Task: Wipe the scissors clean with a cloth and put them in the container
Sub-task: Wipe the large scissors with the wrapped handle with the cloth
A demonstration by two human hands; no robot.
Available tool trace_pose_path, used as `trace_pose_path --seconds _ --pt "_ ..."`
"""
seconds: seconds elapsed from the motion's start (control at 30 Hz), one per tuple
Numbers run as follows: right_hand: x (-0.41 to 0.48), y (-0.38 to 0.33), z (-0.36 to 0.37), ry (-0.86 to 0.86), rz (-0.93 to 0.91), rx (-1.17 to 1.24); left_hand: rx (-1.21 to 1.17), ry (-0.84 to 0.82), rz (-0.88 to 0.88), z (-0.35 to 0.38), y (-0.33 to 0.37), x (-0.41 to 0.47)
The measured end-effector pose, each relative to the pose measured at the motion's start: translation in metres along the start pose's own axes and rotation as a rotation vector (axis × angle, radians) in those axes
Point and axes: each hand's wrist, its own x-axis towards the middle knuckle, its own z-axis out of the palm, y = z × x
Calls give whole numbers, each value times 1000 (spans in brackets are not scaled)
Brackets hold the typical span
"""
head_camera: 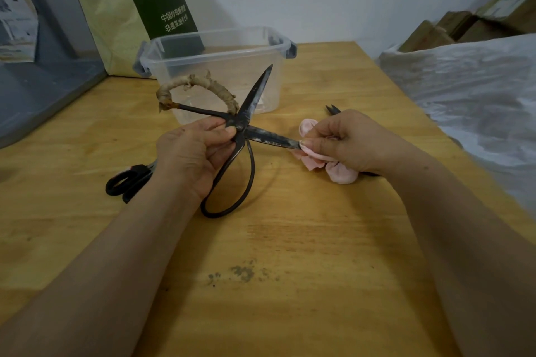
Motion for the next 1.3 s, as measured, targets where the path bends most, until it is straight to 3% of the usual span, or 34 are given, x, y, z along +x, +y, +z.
trace_pose_path --seconds 0.17,0.27,0.37,0.43,0.67,0.8,1.0,1.07,1.13,1.2,1.3 --pt "-1 7 -7 100 57 -144 -51 71 20 -10 8 8" --pt "2 8 -11 307 24 28 -65 110 31 -15 13 11" --pt "6 2 -10 491 -20 70 -22 3 2 -5 7 2" --pt "5 -2 -9 547 -17 243 21 -77 -19 3 4 -5" --pt "6 -3 -4 428 80 548 97 -105 -76 10 0 -14" --pt "8 8 -7 497 99 260 115 -85 -87 8 1 -14" --pt "14 15 3 203 115 -233 149 -90 -120 10 -2 -13" --pt "15 11 4 202 136 -388 157 -71 -115 10 -3 -13" --pt "13 3 2 326 119 -292 157 -63 -111 11 -3 -13" --pt "8 -11 -1 410 120 1 156 -62 -105 12 -3 -14" --pt "3 -23 -2 379 152 177 159 -68 -81 14 -3 -17"
